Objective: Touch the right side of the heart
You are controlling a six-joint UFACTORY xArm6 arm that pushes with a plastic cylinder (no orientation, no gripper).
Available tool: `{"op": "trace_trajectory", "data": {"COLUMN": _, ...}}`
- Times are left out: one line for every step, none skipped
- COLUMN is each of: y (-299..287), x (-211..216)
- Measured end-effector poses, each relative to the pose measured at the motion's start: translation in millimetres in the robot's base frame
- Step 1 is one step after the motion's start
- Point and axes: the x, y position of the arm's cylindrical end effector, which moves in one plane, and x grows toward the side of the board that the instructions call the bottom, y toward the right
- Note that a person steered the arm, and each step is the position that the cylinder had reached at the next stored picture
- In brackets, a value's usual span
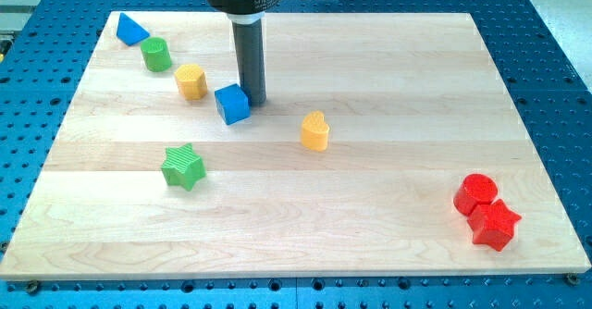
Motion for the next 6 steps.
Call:
{"op": "trace_trajectory", "data": {"y": 89, "x": 2}}
{"op": "trace_trajectory", "data": {"y": 147, "x": 40}}
{"op": "trace_trajectory", "data": {"y": 111, "x": 56}}
{"op": "trace_trajectory", "data": {"y": 82, "x": 56}}
{"op": "trace_trajectory", "data": {"y": 86, "x": 90}}
{"op": "trace_trajectory", "data": {"y": 14, "x": 175}}
